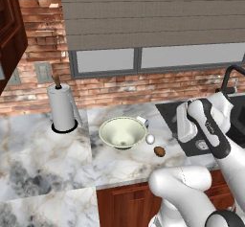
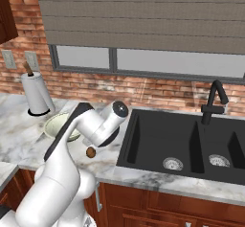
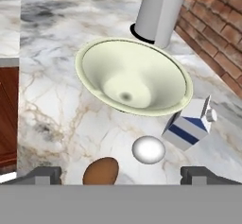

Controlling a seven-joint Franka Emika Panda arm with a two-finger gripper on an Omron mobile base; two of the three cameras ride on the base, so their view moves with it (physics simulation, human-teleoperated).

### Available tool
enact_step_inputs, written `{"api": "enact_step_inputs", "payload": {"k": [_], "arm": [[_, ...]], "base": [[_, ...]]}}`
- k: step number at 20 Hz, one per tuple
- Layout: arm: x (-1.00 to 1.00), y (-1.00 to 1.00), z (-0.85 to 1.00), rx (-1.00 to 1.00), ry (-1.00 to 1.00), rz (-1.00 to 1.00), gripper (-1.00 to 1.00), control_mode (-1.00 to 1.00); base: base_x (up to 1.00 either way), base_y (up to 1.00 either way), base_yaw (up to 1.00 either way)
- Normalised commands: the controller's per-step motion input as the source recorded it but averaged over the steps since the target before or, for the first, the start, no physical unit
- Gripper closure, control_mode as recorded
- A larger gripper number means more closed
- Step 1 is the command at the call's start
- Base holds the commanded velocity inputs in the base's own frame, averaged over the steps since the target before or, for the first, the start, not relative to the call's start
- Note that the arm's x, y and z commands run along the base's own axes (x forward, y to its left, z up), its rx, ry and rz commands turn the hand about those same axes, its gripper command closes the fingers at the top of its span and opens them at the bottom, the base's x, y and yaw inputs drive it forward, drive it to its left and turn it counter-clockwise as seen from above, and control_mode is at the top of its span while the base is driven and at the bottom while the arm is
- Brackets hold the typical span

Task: Gather the eggs and milk located in the vicinity of the sink area and place them right next to the bowl.

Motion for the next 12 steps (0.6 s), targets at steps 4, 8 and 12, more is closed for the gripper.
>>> {"api": "enact_step_inputs", "payload": {"k": [4,8,12], "arm": [[0.0,0.0,-0.01,0.04,0.02,0.03,-1.0,-1.0],[0.0,0.0,0.0,0.09,0.12,0.01,-1.0,-1.0],[0.0,0.0,-0.01,0.09,0.18,0.0,-1.0,-1.0]], "base": [[0.0,0.0,0.0],[0.0,0.0,0.0],[0.0,0.0,0.0]]}}
